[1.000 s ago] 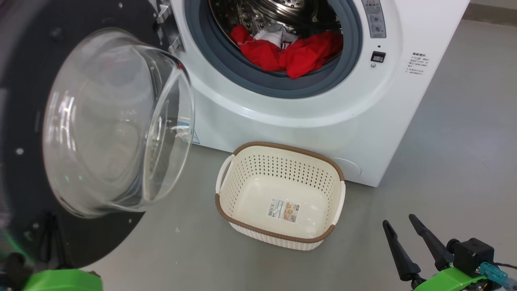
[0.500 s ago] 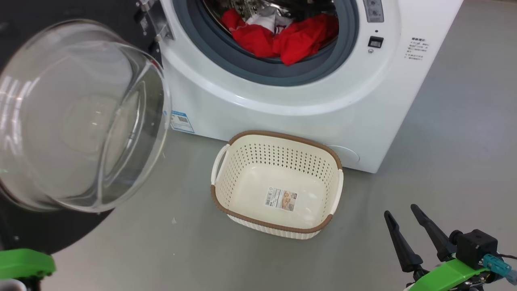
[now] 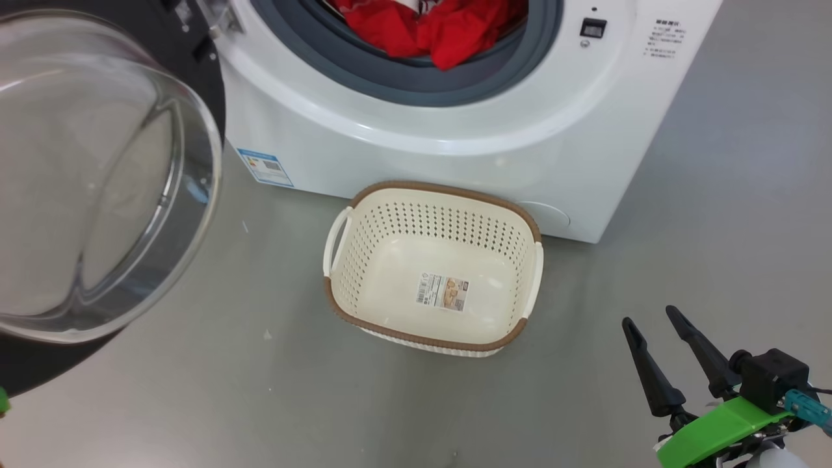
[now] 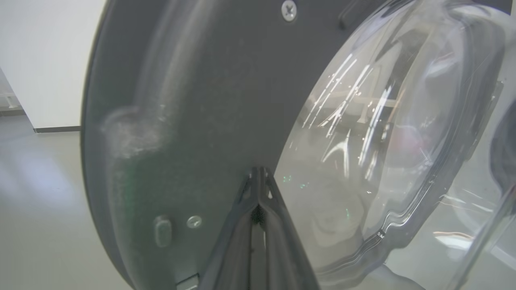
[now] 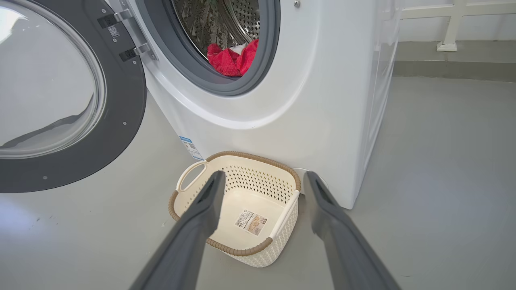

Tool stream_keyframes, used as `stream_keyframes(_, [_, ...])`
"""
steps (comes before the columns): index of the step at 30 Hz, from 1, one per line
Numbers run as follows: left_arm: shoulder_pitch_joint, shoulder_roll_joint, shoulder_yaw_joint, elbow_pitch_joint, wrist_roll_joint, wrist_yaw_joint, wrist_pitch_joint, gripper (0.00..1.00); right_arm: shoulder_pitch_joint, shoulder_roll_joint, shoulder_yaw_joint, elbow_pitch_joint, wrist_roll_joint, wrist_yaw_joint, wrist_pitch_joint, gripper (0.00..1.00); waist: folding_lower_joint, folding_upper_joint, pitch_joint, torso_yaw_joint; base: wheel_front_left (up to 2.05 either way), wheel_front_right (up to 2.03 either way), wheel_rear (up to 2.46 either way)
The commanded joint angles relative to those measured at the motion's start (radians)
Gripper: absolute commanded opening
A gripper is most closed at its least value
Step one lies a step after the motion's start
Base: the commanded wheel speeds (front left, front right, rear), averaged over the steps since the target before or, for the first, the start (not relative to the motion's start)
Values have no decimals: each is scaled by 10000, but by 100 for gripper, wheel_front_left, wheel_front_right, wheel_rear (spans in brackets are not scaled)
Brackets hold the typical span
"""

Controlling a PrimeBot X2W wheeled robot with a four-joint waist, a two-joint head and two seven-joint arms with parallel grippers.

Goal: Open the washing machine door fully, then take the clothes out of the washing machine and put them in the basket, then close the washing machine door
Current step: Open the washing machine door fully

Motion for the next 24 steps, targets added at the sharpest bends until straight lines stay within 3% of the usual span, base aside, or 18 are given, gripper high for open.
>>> stream_keyframes(1, [-312, 670, 454, -82, 156, 0, -51, 0, -267, -218, 258, -252, 5, 63, -120, 100, 0, 0, 189, -129, 0, 0, 0])
stream_keyframes(13, [-901, 1117, 1221, 505, 524, 79, -51, 0, -474, -287, 413, -296, -10, 63, -120, 100, 0, 0, 631, -328, 0, 0, 0])
stream_keyframes(24, [-1197, 1367, 1662, 1139, 839, -250, -51, 0, -524, -315, 432, -211, 16, 63, -120, 100, 0, 0, 563, -318, 0, 0, 0])
